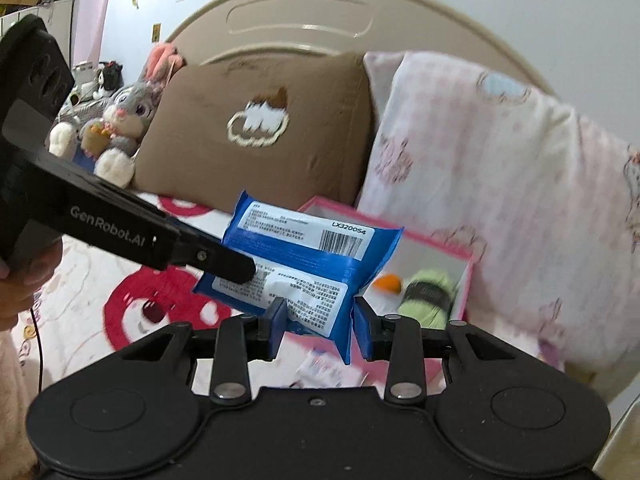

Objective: Organize objects
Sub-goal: 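Lift the wipe pack with the left tool and carry it into the box, then lower the wipe pack in front of the yarn and floss box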

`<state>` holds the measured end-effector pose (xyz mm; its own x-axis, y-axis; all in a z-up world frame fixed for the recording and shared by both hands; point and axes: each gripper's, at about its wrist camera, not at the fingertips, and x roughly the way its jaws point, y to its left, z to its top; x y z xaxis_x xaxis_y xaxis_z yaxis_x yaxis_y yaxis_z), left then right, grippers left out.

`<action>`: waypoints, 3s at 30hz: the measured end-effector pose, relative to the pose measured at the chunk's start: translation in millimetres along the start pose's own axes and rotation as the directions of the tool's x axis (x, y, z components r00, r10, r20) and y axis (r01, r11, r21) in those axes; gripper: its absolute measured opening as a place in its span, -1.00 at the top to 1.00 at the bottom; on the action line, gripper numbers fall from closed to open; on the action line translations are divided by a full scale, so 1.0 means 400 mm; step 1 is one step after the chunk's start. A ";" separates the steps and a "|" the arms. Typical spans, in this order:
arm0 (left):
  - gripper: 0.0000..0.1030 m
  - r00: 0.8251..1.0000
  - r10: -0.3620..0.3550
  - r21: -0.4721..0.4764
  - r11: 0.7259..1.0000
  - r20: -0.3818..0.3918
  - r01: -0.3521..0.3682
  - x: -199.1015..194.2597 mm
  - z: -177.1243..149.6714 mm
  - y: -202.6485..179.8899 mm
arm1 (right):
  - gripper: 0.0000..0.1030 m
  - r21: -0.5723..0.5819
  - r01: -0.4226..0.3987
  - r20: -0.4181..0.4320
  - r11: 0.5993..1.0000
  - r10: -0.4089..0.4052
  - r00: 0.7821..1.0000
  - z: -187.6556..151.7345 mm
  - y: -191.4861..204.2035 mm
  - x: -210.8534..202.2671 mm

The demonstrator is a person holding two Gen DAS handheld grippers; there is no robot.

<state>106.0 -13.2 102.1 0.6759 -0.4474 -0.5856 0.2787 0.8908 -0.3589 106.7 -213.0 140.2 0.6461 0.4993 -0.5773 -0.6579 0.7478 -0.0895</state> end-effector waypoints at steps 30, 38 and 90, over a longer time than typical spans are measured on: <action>0.37 0.972 0.084 -0.227 0.965 -0.217 -0.134 0.480 0.113 0.188 | 0.22 0.263 0.009 -0.260 0.965 0.062 0.964 -0.035 -0.239 0.482; 0.38 0.965 0.053 -0.259 0.958 -0.257 -0.122 0.526 0.078 0.211 | 0.22 0.309 0.024 -0.305 0.951 0.075 0.950 -0.069 -0.260 0.520; 0.23 0.961 0.141 -0.138 0.975 -0.237 -0.177 0.484 0.079 0.111 | -0.02 0.227 0.065 -0.180 0.972 -0.024 0.983 -0.070 -0.222 0.349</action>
<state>270.8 -57.9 -4.0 0.5274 -0.3234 -0.7856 0.0583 0.9363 -0.3463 244.7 -221.8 44.9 0.5815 0.3942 -0.7116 -0.5093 0.8585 0.0593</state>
